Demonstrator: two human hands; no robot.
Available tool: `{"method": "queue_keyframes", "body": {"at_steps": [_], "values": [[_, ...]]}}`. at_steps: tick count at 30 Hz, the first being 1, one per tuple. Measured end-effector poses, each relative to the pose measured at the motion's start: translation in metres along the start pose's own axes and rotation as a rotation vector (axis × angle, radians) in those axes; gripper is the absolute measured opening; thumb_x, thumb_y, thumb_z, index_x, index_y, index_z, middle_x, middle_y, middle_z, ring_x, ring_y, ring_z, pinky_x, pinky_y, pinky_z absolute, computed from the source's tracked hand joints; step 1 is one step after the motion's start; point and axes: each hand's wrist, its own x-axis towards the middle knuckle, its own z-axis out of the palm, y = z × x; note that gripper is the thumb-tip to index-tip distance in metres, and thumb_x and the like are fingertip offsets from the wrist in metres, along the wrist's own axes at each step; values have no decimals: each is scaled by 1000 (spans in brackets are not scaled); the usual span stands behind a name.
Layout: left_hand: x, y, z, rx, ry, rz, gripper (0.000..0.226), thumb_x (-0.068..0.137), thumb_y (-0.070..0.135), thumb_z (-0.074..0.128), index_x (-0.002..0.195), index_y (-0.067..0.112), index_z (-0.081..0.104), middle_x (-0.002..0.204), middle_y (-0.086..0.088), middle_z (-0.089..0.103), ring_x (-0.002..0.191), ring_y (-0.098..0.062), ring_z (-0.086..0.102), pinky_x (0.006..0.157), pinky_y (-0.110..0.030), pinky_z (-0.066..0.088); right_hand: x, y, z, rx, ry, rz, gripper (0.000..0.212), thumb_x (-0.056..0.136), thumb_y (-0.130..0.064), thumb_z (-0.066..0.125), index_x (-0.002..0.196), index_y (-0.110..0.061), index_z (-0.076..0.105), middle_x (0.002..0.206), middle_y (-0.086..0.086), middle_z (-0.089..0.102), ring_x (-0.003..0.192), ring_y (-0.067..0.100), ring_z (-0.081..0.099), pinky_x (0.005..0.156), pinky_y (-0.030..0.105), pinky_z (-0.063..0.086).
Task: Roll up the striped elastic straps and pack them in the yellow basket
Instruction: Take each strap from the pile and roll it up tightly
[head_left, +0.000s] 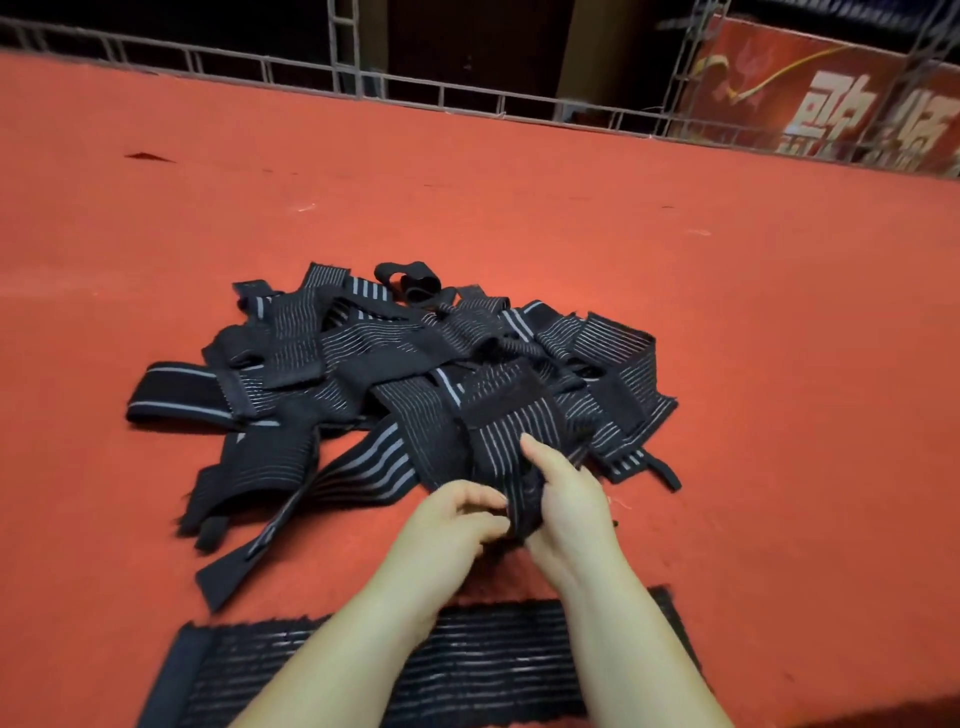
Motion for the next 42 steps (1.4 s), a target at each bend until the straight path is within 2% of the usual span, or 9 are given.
{"method": "queue_keyframes", "body": {"at_steps": [7, 10, 13, 19, 23, 29, 34, 38, 42], "values": [[-4, 7, -2, -425, -50, -229, 27, 90, 38, 52, 101, 17, 65, 87, 1, 72, 79, -10, 64, 73, -26, 44, -33, 8, -14, -993, -7, -286, 17, 87, -7, 53, 92, -19, 63, 88, -3, 68, 87, 16, 62, 73, 21, 46], [-12, 3, 10, -412, -66, -231, 25, 87, 40, 56, 91, 17, 66, 70, 4, 70, 59, -5, 64, 67, -24, 46, -45, 12, -20, -1355, -10, -389, 25, 81, -10, 55, 105, -16, 54, 105, 0, 56, 100, 21, 55, 85, 30, 45], [-23, -1, 17, -514, -197, -175, 47, 75, 48, 59, 109, 17, 67, 102, 1, 73, 95, -12, 68, 90, -30, 48, -50, 19, -25, -1651, -8, -436, 49, 77, -18, 60, 123, -12, 44, 123, 3, 39, 118, 23, 42, 101, 32, 36], [-23, -10, 4, -497, 31, -148, 20, 93, 7, 49, 99, 6, 68, 82, -6, 74, 74, -18, 70, 70, -29, 54, -60, 15, -24, -1298, -294, -291, 70, 54, -53, 56, 121, -30, 52, 128, -5, 45, 120, 12, 41, 104, 27, 34], [-26, -15, -3, -274, 74, -42, 24, 94, 0, 46, 96, 10, 67, 85, -4, 74, 82, -20, 69, 77, -31, 54, -56, -1, -19, -554, -211, -27, 21, 79, -29, 68, 77, -9, 63, 66, -9, 68, 62, -2, 62, 60, 11, 47], [-35, -17, -13, -117, 93, 1, 23, 95, 6, 48, 90, 18, 67, 87, 0, 73, 86, -16, 68, 82, -30, 50, -11, -14, -31, -414, 192, -275, 35, 91, -16, 61, 60, -18, 45, 52, -5, 49, 43, 4, 41, 44, 20, 33], [-40, -6, -35, -425, 178, 11, 19, 93, 3, 50, 95, 12, 67, 82, -3, 75, 76, -17, 71, 69, -31, 52, 18, -51, -52, -400, 438, -471, 23, 91, -12, 59, 69, -17, 56, 47, -5, 48, 31, -1, 37, 36, 15, 32], [-44, 2, -41, -569, 171, 31, 21, 93, 4, 50, 107, 8, 65, 89, -6, 75, 78, -18, 72, 60, -28, 56, 27, -14, -64, -551, 298, 14, 19, 89, 2, 57, 74, -8, 52, 66, 8, 55, 34, 4, 53, 36, 17, 45], [-47, 5, -44, -591, 152, 81, 24, 92, 4, 50, 112, 5, 63, 95, -9, 74, 84, -20, 71, 63, -28, 57, -2, 10, -42, -743, 85, 237, 38, 96, -39, 50, 75, -9, 62, 56, 1, 60, 48, 12, 54, 48, 21, 47]]}}
